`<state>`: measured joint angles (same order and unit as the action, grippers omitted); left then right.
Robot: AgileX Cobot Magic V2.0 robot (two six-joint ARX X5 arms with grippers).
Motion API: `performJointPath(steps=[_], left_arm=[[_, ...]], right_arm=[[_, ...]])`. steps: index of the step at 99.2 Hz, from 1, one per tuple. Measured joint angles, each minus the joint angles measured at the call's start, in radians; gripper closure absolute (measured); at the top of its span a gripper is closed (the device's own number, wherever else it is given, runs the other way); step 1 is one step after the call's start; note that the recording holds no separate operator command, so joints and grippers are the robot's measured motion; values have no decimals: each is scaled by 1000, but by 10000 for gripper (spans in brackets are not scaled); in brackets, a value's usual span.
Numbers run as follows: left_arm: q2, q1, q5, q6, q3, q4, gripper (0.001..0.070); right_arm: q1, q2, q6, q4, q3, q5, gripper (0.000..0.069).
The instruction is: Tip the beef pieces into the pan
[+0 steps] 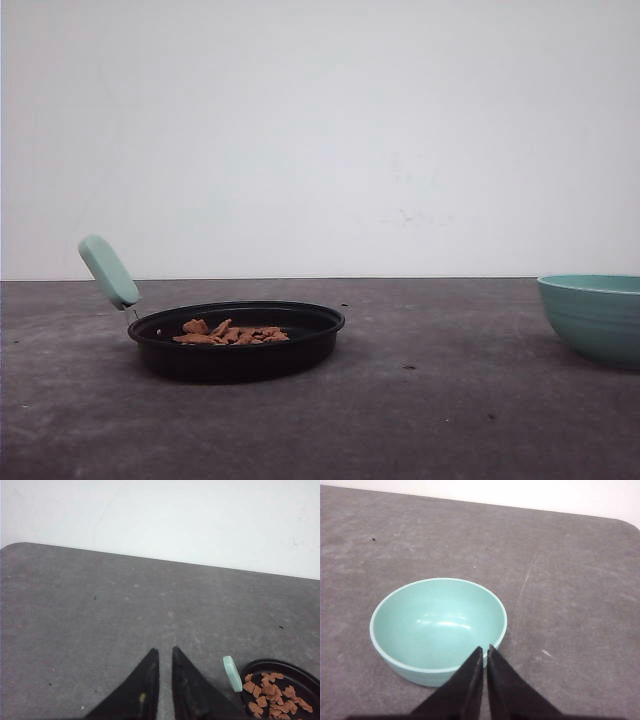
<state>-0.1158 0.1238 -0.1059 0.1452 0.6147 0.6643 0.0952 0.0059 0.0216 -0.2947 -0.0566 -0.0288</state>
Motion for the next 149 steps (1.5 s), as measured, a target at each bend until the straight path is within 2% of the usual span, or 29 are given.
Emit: performJointPath(steps=[13,30,36,48,61,79,98,149], left_arm=[[2,0,-1,-3,-15,-35,690],[29,0,-1,-68,-198,-305,690],[40,0,-4,-84,-273,-355,690],[83,0,-47,-89,-397,-336,690],[112,0,-51,-53,-472,-364,690],[111,0,-55,-33,-546,-383,690],[112,0,-56,-23,-547,-385,690],[112,0,-56,-48,-547,-385,690]], right_arm=[[0,0,0,0,0,0,680],[0,0,0,0,0,0,681],[0,0,0,0,0,0,681],[0,0,0,0,0,0,681],[0,0,0,0,0,0,681],[0,0,0,0,0,1,681],[0,0,0,0,0,2,681],[0,0,0,0,0,2,681]])
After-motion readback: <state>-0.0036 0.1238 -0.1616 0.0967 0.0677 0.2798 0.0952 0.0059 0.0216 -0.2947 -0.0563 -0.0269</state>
